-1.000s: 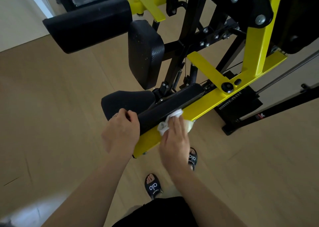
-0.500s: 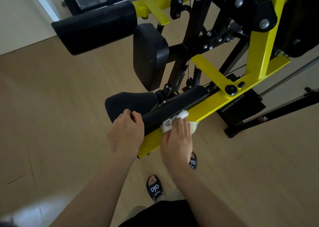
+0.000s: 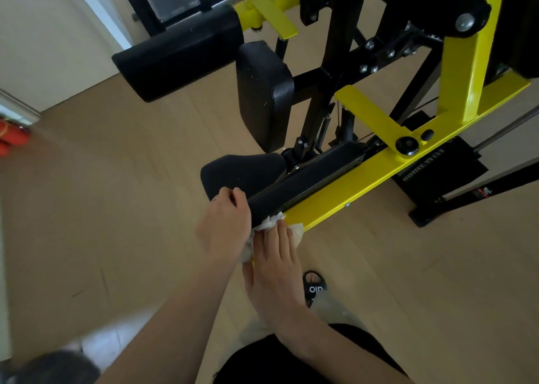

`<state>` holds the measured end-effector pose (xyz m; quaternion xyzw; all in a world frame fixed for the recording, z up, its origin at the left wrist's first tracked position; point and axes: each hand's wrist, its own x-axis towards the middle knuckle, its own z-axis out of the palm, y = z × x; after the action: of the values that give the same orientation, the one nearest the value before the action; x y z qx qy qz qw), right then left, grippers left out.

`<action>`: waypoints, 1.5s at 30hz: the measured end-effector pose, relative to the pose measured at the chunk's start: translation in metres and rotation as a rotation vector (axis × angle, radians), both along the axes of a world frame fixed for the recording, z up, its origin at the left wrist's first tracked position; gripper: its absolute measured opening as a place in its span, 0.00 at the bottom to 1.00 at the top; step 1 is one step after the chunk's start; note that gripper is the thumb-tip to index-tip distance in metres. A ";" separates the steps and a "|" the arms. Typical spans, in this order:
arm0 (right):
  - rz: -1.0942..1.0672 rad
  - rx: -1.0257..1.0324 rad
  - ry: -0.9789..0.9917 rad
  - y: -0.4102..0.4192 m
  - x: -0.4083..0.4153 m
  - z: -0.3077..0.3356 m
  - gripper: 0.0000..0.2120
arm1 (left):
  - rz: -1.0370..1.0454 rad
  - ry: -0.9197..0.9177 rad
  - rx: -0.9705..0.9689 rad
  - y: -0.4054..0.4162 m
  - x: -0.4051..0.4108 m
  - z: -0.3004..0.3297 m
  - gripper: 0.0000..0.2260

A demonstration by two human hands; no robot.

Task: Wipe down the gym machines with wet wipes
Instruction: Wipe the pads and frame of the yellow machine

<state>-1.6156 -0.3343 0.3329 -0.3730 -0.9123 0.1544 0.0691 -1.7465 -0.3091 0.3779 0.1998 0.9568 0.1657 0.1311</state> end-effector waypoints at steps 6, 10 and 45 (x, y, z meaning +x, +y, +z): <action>0.041 0.111 0.072 -0.002 -0.004 -0.005 0.25 | -0.018 -0.123 -0.048 -0.001 -0.006 0.005 0.19; 0.054 0.126 0.333 -0.007 -0.010 -0.010 0.13 | -0.025 -0.429 0.121 -0.005 -0.024 0.009 0.16; -0.907 -0.546 0.788 0.044 -0.047 0.053 0.25 | -0.862 -0.253 0.264 -0.034 -0.060 -0.011 0.12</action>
<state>-1.6627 -0.2901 0.3864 -0.6400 -0.4993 0.4608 0.3589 -1.8070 -0.3430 0.3668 0.5723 0.7336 0.2396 0.2772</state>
